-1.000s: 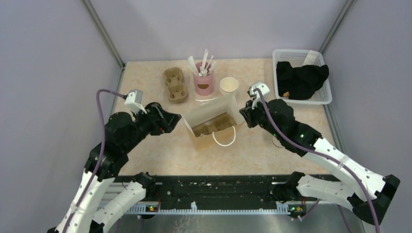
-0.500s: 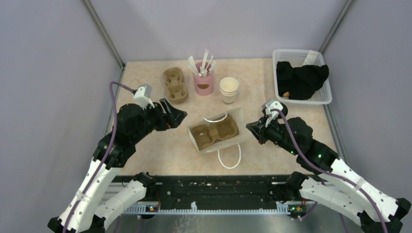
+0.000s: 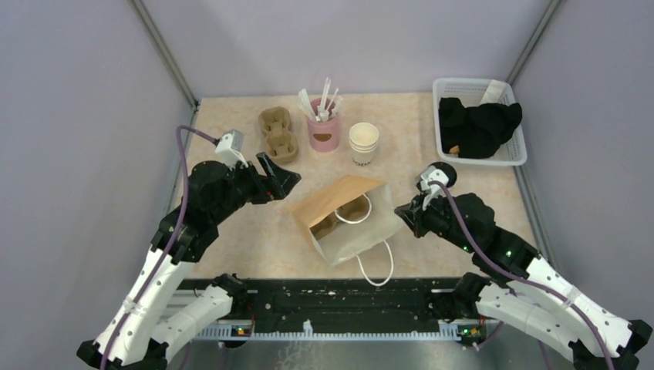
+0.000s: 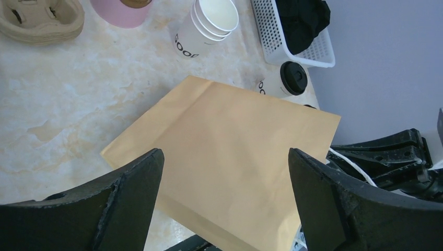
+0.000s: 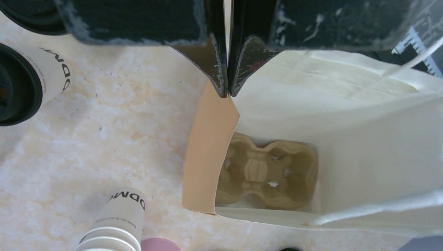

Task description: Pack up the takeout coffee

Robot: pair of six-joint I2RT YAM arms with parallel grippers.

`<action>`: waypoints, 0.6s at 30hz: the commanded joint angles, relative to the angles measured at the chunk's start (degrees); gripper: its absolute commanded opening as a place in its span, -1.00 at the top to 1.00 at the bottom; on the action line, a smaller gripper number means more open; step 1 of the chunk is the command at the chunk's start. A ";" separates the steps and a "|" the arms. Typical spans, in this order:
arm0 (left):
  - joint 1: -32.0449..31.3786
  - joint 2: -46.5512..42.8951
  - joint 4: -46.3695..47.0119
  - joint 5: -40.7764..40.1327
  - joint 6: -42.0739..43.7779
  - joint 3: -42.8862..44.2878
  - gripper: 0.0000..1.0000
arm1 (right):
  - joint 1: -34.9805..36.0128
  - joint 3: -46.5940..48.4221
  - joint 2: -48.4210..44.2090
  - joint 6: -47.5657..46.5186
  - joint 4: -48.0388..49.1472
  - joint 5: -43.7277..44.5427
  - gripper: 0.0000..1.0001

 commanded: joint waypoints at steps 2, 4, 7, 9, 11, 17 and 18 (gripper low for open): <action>-0.02 2.60 3.60 1.84 -0.75 1.33 -0.92 | 0.31 8.02 6.12 2.47 -0.17 5.50 1.00; -0.05 4.31 3.03 2.85 -1.42 2.84 -0.96 | 0.31 13.96 10.97 4.88 -3.93 7.54 1.00; -0.02 7.82 2.92 6.67 -2.06 6.37 -0.96 | 0.32 24.52 19.39 8.42 -12.67 9.62 1.00; -0.01 10.44 1.88 8.77 -1.83 9.57 -0.96 | 0.34 29.70 24.11 10.00 -17.22 9.32 1.00; -0.01 12.81 -0.26 9.59 -1.44 13.28 -0.96 | 0.30 33.93 28.10 12.62 -20.86 9.61 1.00; 0.06 17.63 -20.12 -4.81 -9.44 26.15 -0.94 | 0.32 41.19 35.18 24.22 -28.01 13.49 1.00; 0.03 18.19 -22.01 -5.66 -10.11 26.84 -0.94 | 0.31 41.37 35.64 25.24 -28.00 13.35 1.00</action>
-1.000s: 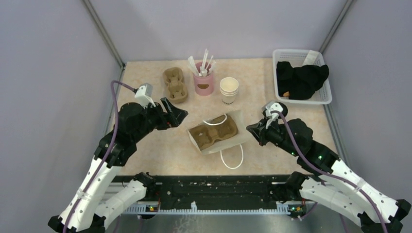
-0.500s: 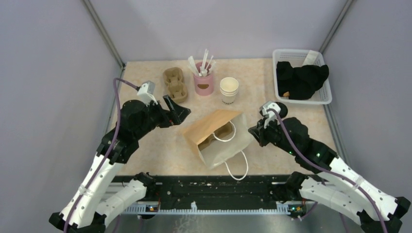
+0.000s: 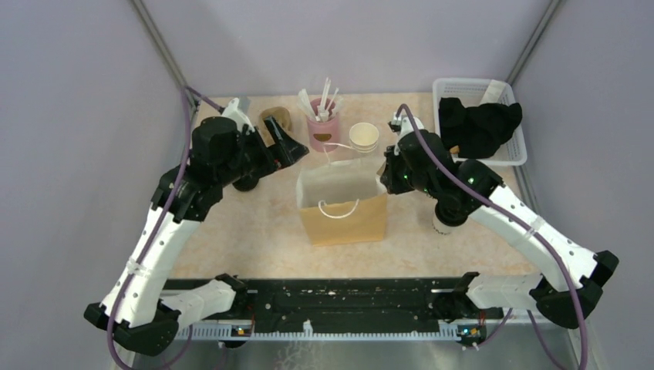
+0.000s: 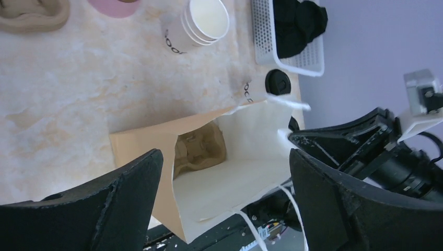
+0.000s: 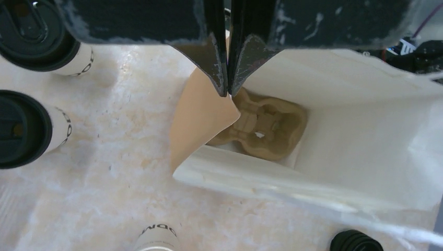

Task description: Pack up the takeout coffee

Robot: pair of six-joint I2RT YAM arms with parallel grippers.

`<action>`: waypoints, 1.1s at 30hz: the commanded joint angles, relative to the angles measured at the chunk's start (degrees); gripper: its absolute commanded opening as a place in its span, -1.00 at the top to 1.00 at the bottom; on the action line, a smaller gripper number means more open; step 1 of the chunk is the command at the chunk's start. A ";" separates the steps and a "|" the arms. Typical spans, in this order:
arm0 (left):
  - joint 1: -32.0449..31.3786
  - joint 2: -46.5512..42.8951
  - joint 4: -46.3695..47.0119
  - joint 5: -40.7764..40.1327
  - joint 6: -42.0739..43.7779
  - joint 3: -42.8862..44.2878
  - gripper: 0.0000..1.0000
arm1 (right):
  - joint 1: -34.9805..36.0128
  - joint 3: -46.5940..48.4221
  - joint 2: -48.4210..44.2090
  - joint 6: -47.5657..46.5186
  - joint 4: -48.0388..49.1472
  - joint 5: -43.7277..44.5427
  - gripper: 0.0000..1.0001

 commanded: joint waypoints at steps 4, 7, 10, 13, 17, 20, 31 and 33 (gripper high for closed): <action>0.07 3.82 -14.63 -3.03 -3.48 6.02 -0.90 | 0.30 3.32 1.92 12.67 -5.50 2.80 1.00; 0.06 6.71 -18.59 1.38 -1.94 6.88 -0.82 | 0.31 7.47 3.40 12.51 -8.87 3.86 0.46; 0.03 6.95 -19.95 3.49 -0.87 6.50 -0.81 | 0.29 15.59 3.79 10.67 -15.85 4.32 -0.08; 0.06 5.70 -19.64 4.94 -0.13 5.08 -0.82 | 0.02 20.59 2.51 7.58 -21.68 6.59 -0.43; 0.01 6.38 -21.02 6.40 1.06 3.18 -0.77 | -7.51 19.07 1.16 4.76 -31.68 11.09 -0.74; 0.02 7.18 -21.61 5.87 2.37 3.44 -0.70 | -19.70 14.71 1.19 1.19 -34.14 6.83 -0.80; 0.06 6.96 -18.66 6.75 3.07 0.51 -0.48 | -33.46 -6.13 3.65 -2.63 -23.85 -5.25 -0.97; 0.02 6.75 -18.54 6.98 3.27 -0.22 -0.47 | -35.17 -7.50 4.36 -2.61 -22.34 -4.58 -0.95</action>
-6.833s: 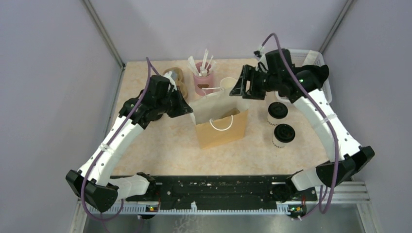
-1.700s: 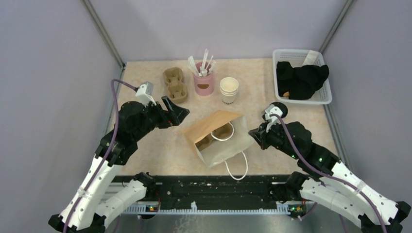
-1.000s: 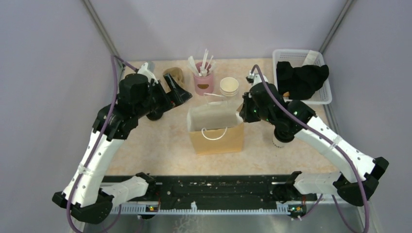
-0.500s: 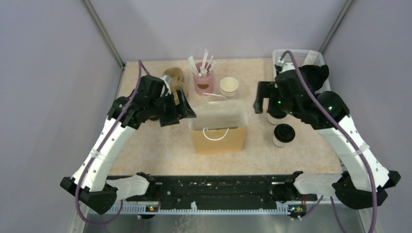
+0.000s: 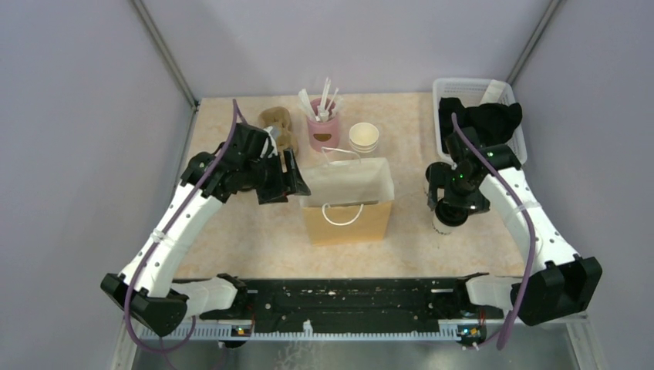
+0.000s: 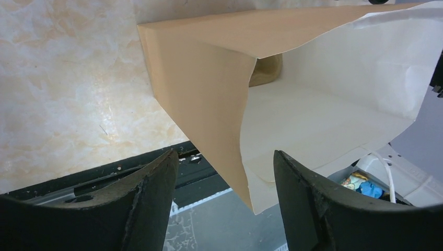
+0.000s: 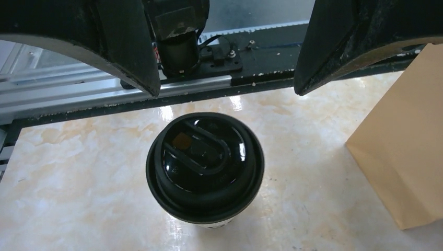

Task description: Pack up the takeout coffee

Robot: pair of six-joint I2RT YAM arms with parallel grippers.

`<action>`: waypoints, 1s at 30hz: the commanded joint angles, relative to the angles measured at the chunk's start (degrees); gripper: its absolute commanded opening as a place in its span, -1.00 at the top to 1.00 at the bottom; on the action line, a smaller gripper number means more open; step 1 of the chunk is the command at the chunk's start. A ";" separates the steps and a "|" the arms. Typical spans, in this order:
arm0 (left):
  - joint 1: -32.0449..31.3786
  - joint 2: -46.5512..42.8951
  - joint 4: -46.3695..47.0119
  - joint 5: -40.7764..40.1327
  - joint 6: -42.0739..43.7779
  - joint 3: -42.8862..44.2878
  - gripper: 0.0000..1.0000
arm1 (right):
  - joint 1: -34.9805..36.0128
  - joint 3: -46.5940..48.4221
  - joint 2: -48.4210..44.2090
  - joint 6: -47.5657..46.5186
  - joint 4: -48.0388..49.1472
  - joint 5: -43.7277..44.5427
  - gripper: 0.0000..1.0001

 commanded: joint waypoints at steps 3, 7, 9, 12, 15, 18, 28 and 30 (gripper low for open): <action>-0.03 -1.56 2.08 1.16 0.91 -1.71 -0.47 | -5.48 -2.99 0.47 -1.88 6.41 -0.48 -0.92; -0.01 -1.50 2.36 1.02 1.18 -1.24 -0.47 | -7.90 -6.18 -0.02 -2.51 10.17 -2.96 -0.84; -0.03 -1.26 2.37 1.03 1.52 -1.02 -0.47 | -8.10 -7.42 0.30 -2.44 12.11 -3.43 -0.78; 0.00 -0.83 1.88 1.03 1.95 -0.51 -0.47 | -8.10 -8.25 0.74 -2.33 12.88 -2.08 -0.72; -0.02 -1.07 1.83 1.02 2.04 -0.62 -0.47 | -8.15 -8.80 0.33 -2.63 13.64 -0.29 -0.62; -0.01 -1.01 1.75 1.09 2.19 -0.72 -0.47 | -8.15 -9.56 0.60 -3.02 14.40 -0.08 -0.46; 0.01 -0.72 1.80 1.46 2.66 -0.68 -0.47 | -8.17 -10.27 1.57 -3.29 15.13 0.75 -0.51; 0.00 -0.73 1.79 1.33 2.76 -0.65 -0.47 | -8.18 -9.93 1.63 -3.59 14.96 0.36 -0.55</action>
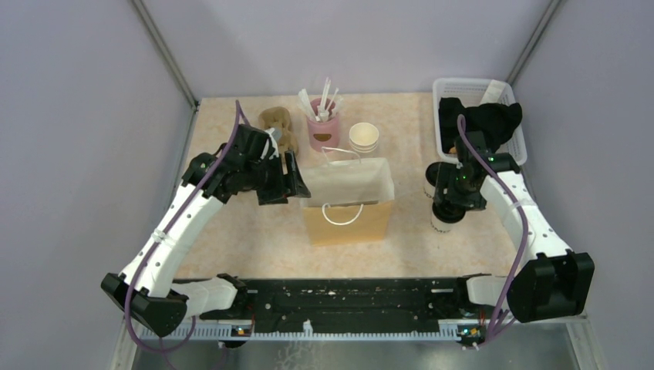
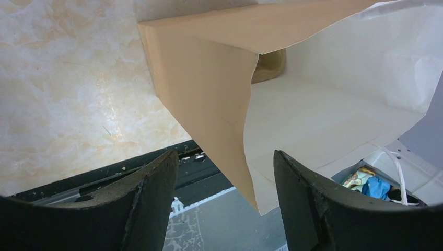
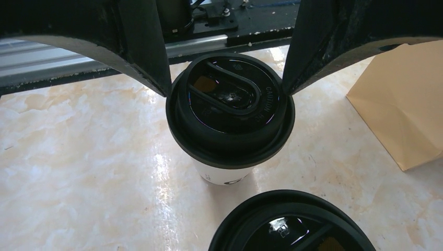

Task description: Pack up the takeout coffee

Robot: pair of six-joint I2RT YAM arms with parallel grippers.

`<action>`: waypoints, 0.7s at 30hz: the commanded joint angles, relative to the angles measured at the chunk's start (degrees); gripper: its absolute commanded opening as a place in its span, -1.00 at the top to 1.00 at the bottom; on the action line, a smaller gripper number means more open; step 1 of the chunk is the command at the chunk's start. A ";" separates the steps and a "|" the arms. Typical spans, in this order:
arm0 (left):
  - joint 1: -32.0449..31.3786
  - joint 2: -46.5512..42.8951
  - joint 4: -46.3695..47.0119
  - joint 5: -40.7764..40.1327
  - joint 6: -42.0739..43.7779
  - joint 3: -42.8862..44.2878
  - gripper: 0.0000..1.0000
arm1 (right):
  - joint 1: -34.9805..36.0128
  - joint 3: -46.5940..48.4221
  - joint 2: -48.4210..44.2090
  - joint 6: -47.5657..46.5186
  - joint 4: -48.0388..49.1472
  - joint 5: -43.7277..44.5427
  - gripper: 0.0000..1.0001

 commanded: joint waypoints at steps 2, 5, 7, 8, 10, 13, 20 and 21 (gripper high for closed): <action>-0.03 -0.39 1.44 0.53 1.01 1.05 -0.47 | -0.54 0.32 0.54 -1.29 0.45 1.15 -0.57; -0.03 -0.27 1.61 0.64 0.99 1.04 -0.47 | -0.52 1.62 -0.12 -1.55 -0.45 0.85 -0.57; 0.01 -0.23 1.80 0.69 0.88 0.89 -0.47 | -0.52 2.39 -0.47 -1.68 -1.03 0.42 -0.57; -0.01 -0.20 1.92 0.68 0.87 0.81 -0.47 | -0.56 2.78 -0.61 -1.69 -1.38 0.31 -0.57; -0.01 -0.11 2.00 0.83 0.77 0.81 -0.47 | -0.56 3.63 -0.74 -1.86 -2.04 0.13 -0.57; -0.01 -0.10 2.33 0.91 0.54 0.63 -0.47 | -0.55 4.04 -0.97 -2.16 -2.19 0.38 -0.57; 0.00 -0.22 2.46 0.94 0.02 0.48 -0.47 | -0.56 3.15 -0.68 -2.48 -1.14 -0.14 -0.57; 0.00 -0.38 2.54 0.90 -0.04 0.43 -0.47 | -0.56 2.84 -0.50 -2.54 -0.91 -0.16 -0.58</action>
